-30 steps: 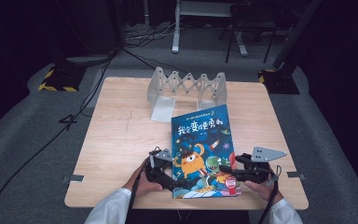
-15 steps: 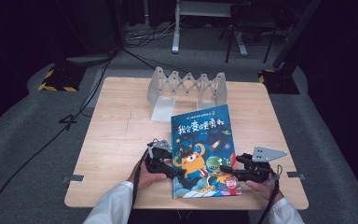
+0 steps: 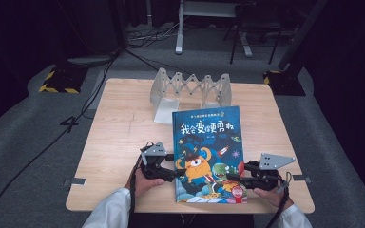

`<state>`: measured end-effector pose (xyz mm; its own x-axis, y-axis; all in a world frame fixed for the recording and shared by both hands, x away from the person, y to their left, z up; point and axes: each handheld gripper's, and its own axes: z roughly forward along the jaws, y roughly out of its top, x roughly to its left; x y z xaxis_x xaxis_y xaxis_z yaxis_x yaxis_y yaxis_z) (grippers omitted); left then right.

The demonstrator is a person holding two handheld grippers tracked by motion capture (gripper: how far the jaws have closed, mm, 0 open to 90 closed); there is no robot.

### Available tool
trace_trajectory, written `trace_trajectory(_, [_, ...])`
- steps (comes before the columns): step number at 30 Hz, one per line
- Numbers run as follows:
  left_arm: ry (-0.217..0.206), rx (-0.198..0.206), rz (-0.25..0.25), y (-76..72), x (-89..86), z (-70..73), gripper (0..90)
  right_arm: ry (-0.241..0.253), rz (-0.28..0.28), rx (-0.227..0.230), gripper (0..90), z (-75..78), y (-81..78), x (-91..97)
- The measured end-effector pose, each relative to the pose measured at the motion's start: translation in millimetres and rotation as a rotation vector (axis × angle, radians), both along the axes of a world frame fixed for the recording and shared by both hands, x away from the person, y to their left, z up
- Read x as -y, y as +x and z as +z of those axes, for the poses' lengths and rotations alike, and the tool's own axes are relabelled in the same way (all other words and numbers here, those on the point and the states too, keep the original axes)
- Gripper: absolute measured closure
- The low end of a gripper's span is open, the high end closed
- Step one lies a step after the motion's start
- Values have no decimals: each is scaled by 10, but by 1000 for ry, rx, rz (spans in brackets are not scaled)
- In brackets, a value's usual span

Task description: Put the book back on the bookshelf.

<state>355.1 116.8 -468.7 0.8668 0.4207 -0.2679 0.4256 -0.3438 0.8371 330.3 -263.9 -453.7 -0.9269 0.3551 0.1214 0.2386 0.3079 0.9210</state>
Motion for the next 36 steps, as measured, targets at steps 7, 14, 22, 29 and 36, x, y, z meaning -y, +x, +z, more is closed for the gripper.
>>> trace_trajectory(7, [-15, 119, -23, -168, 75, 230, 308, -47, -15, 32, 612, -47, -68, 38])
trace_trajectory(14, [-3, 172, 0, -177, 138, 320, 313, -45, -41, 53, 615, -59, -57, 30])
trace_trajectory(22, [-17, 253, 6, -185, 176, 412, 406, -47, -110, 97, 626, -42, -14, 63])
trace_trajectory(29, [-22, 296, 16, -169, 161, 360, 561, -32, -106, 107, 624, -63, -16, 88])
trace_trajectory(36, [29, 313, -31, -197, 257, 295, 563, -27, -107, 118, 615, -72, -30, 95])
